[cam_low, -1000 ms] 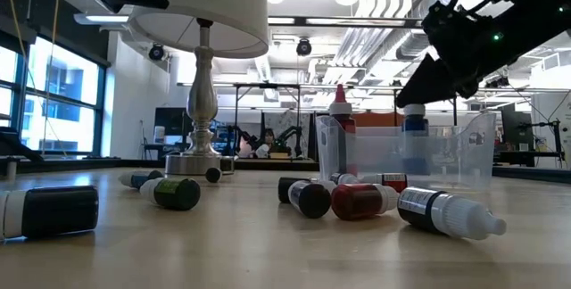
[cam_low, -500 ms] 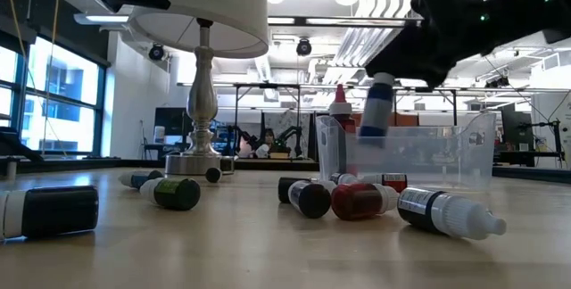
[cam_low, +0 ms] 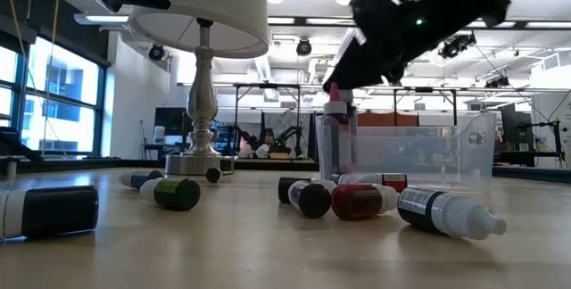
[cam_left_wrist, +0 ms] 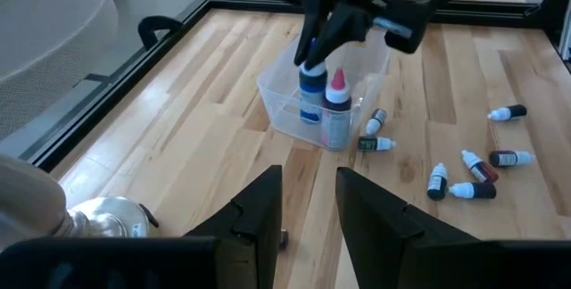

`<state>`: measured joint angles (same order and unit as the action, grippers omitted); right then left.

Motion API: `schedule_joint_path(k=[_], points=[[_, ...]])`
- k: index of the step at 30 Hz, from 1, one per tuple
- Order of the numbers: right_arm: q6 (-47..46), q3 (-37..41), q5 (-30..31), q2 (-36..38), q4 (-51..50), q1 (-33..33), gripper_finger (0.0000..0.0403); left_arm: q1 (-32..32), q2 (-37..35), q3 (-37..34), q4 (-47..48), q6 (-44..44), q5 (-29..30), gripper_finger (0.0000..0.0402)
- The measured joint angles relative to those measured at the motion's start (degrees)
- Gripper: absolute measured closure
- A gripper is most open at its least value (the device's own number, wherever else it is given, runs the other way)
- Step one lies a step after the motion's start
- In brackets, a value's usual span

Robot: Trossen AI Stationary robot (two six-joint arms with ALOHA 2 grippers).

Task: Pick & Place food coloring
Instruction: Adjust the large blue food coloring bottle in the transparent bin

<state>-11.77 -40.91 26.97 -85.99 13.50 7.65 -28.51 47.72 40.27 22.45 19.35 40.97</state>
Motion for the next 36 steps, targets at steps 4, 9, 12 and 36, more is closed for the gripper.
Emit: schedule_joint_path(k=[4, 9, 12, 36], points=[[-1.0, -1.9, -0.7, -2.3, -2.6, -0.7, 0.0363, 0.0, 0.0, 0.0, 0.0, 0.0, 0.0, 0.0296], [-2.4, -2.0, -2.1, -4.5, -0.9, -1.3, 0.0369, 0.0, 0.0, 0.0, 0.1, 0.0, 0.0, 0.0296], [-2.3, -2.0, -2.2, -5.2, -0.1, -1.3, 0.0368, 0.0, 0.0, 0.0, 0.1, 0.0, 0.0, 0.0296], [4.2, -1.8, -0.8, -3.3, 0.8, -1.3, 0.0257, 0.0, 0.0, 0.0, 0.2, 0.0, -0.3, 0.0296]])
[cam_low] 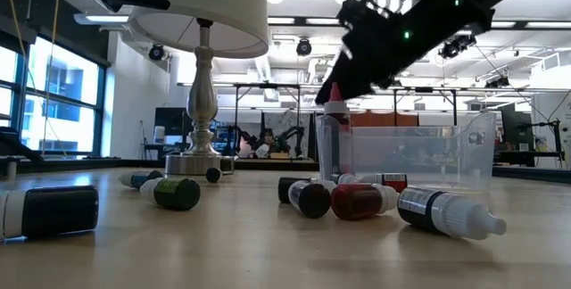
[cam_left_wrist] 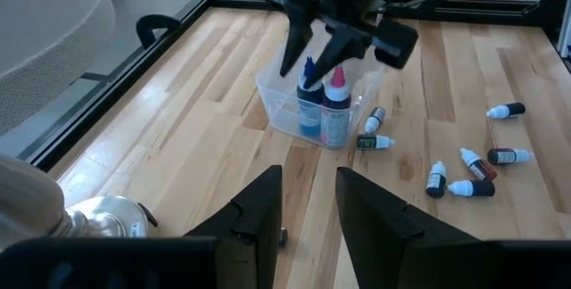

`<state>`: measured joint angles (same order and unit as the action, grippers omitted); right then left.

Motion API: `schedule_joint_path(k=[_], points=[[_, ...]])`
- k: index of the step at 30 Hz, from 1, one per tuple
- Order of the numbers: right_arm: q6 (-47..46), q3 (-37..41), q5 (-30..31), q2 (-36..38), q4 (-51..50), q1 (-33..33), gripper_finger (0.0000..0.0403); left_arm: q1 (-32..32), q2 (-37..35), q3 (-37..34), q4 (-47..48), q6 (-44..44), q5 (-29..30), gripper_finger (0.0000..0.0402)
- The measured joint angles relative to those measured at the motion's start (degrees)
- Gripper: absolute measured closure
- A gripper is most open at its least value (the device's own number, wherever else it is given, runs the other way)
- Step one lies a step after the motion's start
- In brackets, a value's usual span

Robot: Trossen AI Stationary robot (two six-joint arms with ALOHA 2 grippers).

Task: Pick & Place food coloring
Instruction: Adjust the large blue food coloring bottle in the transparent bin, then put the large purple food coloring bottle into the transparent bin

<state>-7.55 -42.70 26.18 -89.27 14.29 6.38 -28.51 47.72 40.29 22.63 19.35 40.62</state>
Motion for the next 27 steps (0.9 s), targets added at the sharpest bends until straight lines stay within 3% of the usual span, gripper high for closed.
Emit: schedule_joint_path(k=[6, 13, 17, 22, 27], points=[[1.4, 0.0, -3.4, 6.6, 0.2, 0.0, 0.023, 0.0, 0.0, 0.0, 0.0, 0.0, 0.0, 0.0296], [1.6, 0.0, -15.4, 9.6, 9.3, 0.8, 0.0229, 0.0, 0.0, 0.1, 0.3, 0.0, -0.4, 0.0296], [4.0, -0.1, -21.4, 6.0, 19.7, 3.9, 0.0233, 0.0, 0.0, 0.1, 1.4, 0.0, -1.1, 0.0296], [4.9, -0.9, -23.7, -2.0, 32.3, 8.4, 0.0233, 0.0, 0.0, 0.1, 1.1, 0.0, 4.8, 0.0296], [4.7, -10.1, -25.2, -11.4, 31.7, 11.2, 0.0233, 0.0, 0.0, 0.1, 1.1, 0.3, 6.8, 0.0296]])
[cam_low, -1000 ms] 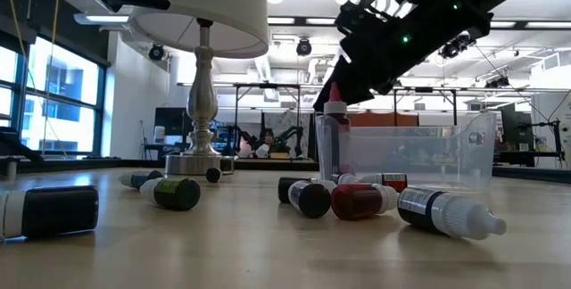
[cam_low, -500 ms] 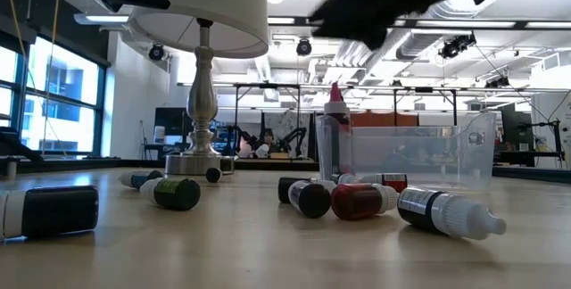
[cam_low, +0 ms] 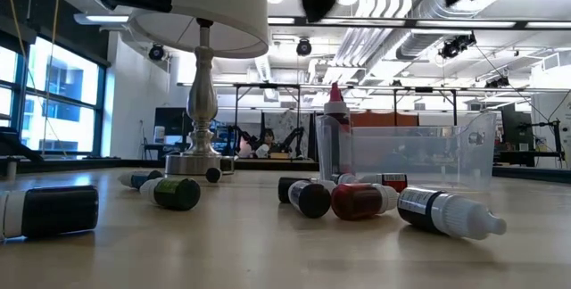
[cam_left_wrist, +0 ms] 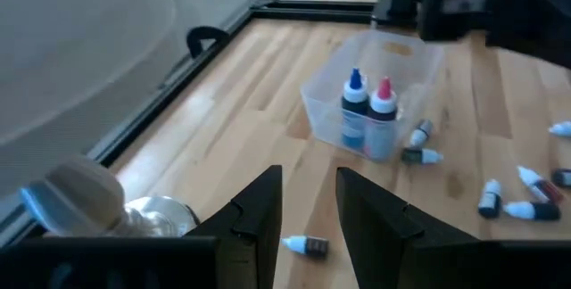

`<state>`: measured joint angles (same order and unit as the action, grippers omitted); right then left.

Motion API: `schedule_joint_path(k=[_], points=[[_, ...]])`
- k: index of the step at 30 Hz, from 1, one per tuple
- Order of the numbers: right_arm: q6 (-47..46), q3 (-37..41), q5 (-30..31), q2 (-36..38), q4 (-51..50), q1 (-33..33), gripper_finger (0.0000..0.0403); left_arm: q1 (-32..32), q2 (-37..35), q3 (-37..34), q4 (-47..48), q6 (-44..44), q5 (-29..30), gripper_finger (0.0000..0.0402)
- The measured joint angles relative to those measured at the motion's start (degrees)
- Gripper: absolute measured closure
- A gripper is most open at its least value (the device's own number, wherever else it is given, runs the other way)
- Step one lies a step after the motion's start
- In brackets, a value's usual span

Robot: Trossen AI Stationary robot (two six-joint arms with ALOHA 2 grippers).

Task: Pick & Place food coloring
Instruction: Put the large purple food coloring bottle into the transparent bin

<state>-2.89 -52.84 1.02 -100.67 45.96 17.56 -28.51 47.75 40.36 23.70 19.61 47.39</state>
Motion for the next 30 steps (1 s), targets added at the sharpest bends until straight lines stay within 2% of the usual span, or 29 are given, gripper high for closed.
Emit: schedule_joint_path(k=[8, 17, 25, 30], points=[[0.0, -21.5, -2.5, -13.0, -16.3, 1.2, 0.0234, 0.0, 0.0, 0.0, 0.5, 3.1, -6.2, 0.0296], [-1.4, -39.4, -7.7, -27.9, -17.9, 2.2, 0.0234, 0.0, 0.0, 0.0, 0.4, 3.2, -6.4, 0.0296], [-2.6, -50.2, -7.3, -38.5, -18.2, 2.5, 0.0234, 0.0, 0.0, 0.0, 0.3, 3.2, -9.4, 0.0296], [-2.6, -50.7, -5.0, -39.7, -18.9, 2.5, 0.0234, 0.0, 0.0, 0.0, 0.4, 3.2, -11.0, 0.0296]])
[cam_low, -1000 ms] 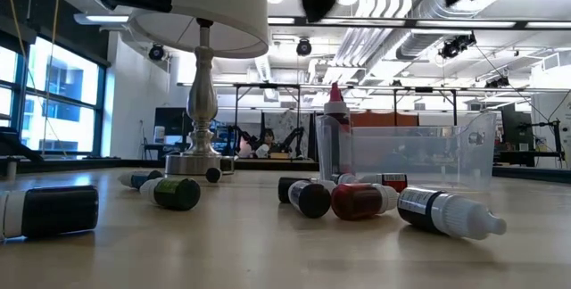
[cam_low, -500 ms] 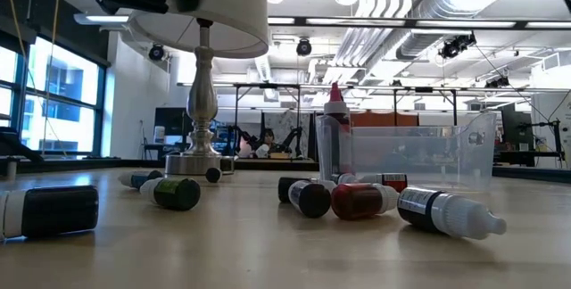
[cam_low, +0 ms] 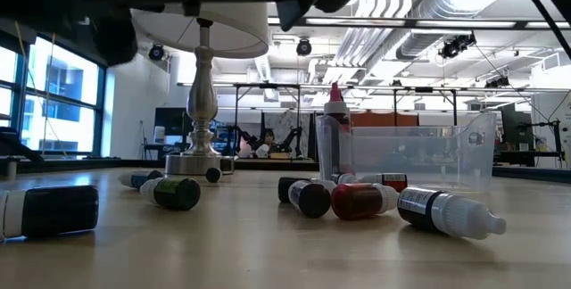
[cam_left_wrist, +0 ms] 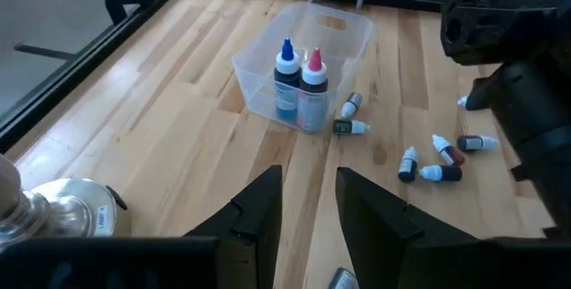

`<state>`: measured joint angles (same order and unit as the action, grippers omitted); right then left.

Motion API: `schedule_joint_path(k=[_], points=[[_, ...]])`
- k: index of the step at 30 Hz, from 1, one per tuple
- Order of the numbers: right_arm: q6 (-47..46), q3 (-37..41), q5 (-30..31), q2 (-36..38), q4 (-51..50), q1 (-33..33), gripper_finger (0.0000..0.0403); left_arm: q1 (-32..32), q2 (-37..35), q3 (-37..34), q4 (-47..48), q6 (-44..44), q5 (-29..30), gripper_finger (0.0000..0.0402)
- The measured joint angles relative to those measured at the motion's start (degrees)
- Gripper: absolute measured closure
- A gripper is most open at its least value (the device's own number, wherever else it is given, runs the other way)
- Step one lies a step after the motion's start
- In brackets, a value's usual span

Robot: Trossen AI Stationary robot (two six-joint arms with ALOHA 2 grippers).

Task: Pick & Place food coloring
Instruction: Put the large purple food coloring bottle into the transparent bin

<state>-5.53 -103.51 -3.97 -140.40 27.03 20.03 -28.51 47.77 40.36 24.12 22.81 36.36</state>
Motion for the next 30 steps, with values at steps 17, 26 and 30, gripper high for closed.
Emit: schedule_joint_path(k=[17, 26, 30], points=[[1.2, 0.3, 0.2, 0.0, -3.4, -1.5, 0.0299, 0.0, 0.0, 0.0, 0.0, -0.1, 0.5, 0.0296], [1.1, 0.3, 0.1, 0.0, -2.2, -1.4, 0.0299, 0.0, 0.0, 0.0, 0.0, -0.2, 0.4, 0.0296], [1.5, 0.3, 0.9, 0.0, -2.3, -1.6, 0.0299, 0.0, 0.0, 0.0, 0.0, -0.2, 0.3, 0.0296]])
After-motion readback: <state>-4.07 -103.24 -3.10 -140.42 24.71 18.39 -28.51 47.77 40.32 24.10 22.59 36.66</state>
